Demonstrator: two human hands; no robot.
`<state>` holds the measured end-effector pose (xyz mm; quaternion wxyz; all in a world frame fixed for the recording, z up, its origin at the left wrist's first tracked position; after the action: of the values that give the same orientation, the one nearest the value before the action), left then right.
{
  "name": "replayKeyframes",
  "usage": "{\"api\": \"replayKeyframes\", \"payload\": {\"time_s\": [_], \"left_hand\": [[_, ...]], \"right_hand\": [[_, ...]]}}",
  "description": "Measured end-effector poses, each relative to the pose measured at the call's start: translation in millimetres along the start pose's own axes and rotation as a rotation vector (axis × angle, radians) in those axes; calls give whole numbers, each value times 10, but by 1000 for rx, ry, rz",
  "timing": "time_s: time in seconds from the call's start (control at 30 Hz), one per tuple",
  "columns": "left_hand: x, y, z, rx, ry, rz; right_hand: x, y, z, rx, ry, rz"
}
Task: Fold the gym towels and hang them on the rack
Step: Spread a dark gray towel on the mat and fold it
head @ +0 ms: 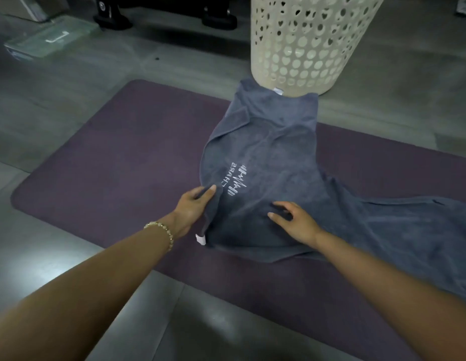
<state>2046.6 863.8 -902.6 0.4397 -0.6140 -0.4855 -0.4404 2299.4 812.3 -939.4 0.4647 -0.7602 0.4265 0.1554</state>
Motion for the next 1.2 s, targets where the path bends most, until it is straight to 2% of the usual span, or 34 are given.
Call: {"api": "replayKeyframes", "payload": {"time_s": [0.1,0.2,0.37,0.6,0.73,0.93,1.07,1.2], "left_hand": [[205,512,-44,-136,31,-67],[444,1070,-135,-313,126,-32],[963,2069,-246,-506,227,-59],[1248,3603,-541,-686,152,-142],[1275,4334,-827,-785,83,-176],[701,4870,-1184,-812,-38,-72],[418,5004,-1221,-807,-24,30],[309,5110,-1268,-824,-16,56]], "right_hand": [[211,-352,-91,24,30,-35],[531,-789,-255,65,79,-92],[1264,-1624,-731,181,270,-8],[2386,-2349,-1529,322,511,184],[3000,-2520,-1936,469,633,242],[3799,-2447,-2313,600,830,438],[4172,-2237,-2365,606,950,563],[4273,-2181,-2295,533,930,615]]}}
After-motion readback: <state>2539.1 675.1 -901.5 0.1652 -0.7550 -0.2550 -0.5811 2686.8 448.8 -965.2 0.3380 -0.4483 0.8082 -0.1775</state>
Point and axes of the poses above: each hand's wrist, its own z-axis towards the middle knuckle, its own y-axis out of the palm, x = y × z, the point moved 1 cm from there along z, towards the middle knuckle, and after that the axes turned 13 degrees about y, right-handed, at the moved point
